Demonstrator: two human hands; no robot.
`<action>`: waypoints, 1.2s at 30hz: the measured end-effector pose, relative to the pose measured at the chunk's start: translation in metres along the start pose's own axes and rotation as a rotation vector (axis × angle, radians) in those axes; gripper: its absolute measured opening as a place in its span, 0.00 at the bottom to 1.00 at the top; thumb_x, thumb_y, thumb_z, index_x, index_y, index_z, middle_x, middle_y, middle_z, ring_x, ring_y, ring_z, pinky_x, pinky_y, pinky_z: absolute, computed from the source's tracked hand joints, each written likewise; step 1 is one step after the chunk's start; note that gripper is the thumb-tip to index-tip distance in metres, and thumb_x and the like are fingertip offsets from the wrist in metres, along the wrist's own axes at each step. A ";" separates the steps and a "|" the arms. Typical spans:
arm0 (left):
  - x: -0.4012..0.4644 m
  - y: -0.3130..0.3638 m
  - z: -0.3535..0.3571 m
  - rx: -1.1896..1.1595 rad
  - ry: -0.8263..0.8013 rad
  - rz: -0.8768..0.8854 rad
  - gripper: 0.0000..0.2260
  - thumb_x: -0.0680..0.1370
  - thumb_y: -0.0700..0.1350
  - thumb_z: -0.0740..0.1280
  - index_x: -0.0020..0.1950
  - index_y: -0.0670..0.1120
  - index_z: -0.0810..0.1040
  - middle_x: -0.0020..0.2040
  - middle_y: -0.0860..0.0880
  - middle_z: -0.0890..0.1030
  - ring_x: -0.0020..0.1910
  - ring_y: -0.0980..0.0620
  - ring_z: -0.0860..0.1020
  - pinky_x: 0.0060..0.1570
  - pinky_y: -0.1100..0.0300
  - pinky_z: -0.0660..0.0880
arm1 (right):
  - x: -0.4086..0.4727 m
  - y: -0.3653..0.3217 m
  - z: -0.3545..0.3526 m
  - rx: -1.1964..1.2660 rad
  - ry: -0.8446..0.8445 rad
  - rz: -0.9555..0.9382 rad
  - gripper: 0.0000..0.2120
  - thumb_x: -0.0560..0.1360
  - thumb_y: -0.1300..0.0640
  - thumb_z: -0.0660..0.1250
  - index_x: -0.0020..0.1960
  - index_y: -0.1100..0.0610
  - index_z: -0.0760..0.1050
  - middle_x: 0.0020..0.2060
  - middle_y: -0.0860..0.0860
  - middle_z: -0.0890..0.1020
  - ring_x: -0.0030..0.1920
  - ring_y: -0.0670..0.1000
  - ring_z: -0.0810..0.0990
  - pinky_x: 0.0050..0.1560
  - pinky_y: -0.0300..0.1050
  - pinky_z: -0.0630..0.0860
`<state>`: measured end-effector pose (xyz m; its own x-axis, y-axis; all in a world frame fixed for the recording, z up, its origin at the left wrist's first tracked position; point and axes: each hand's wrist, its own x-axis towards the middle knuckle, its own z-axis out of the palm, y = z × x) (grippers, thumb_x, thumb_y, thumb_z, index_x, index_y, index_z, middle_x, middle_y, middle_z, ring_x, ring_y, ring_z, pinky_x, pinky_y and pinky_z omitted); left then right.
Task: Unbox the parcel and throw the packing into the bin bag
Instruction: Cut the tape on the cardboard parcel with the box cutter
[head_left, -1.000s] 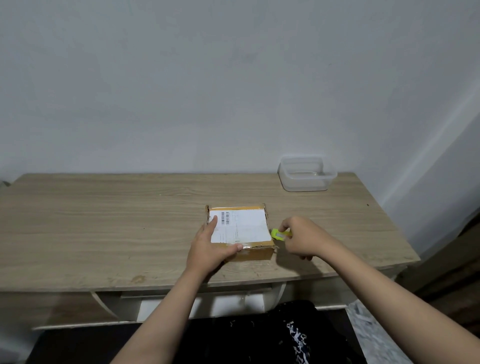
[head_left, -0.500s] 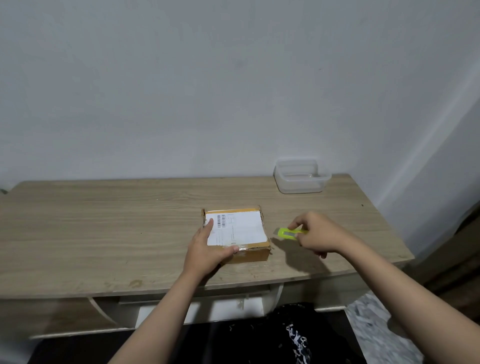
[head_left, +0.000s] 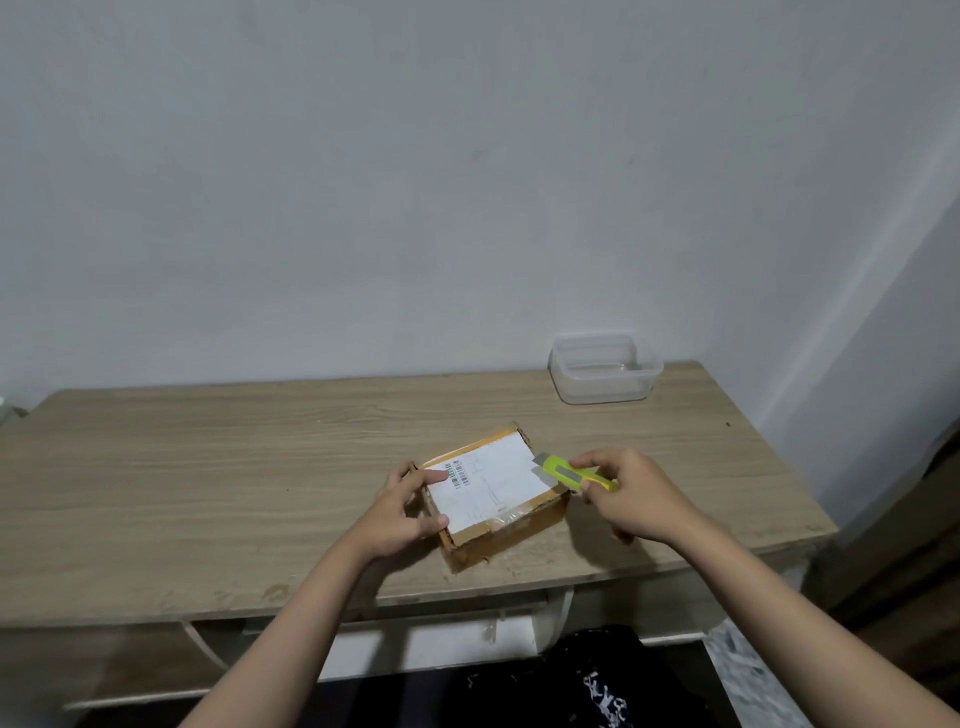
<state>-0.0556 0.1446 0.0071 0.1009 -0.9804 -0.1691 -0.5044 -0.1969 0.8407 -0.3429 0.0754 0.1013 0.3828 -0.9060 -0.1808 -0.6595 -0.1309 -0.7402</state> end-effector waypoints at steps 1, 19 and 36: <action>0.001 0.000 -0.001 0.002 0.001 -0.002 0.25 0.56 0.63 0.72 0.52 0.73 0.72 0.68 0.43 0.61 0.71 0.47 0.60 0.72 0.60 0.55 | 0.000 0.000 0.000 0.002 0.007 -0.003 0.16 0.76 0.61 0.62 0.63 0.52 0.74 0.43 0.59 0.81 0.17 0.47 0.73 0.20 0.39 0.70; -0.007 0.005 0.041 0.150 -0.047 0.089 0.48 0.57 0.73 0.70 0.72 0.67 0.53 0.71 0.55 0.66 0.69 0.58 0.66 0.68 0.61 0.63 | -0.005 0.039 0.005 0.030 0.184 0.102 0.17 0.75 0.61 0.63 0.62 0.49 0.75 0.44 0.51 0.80 0.19 0.44 0.75 0.21 0.38 0.71; -0.011 0.007 0.055 0.051 0.103 0.059 0.42 0.59 0.67 0.73 0.70 0.66 0.59 0.68 0.62 0.72 0.65 0.60 0.71 0.62 0.60 0.70 | 0.003 0.048 0.024 0.198 0.157 0.143 0.15 0.75 0.62 0.64 0.60 0.49 0.75 0.47 0.55 0.81 0.18 0.46 0.75 0.18 0.35 0.69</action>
<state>-0.1071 0.1545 -0.0134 0.1561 -0.9857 -0.0639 -0.5549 -0.1411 0.8199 -0.3576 0.0757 0.0494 0.1794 -0.9629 -0.2015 -0.5547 0.0702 -0.8291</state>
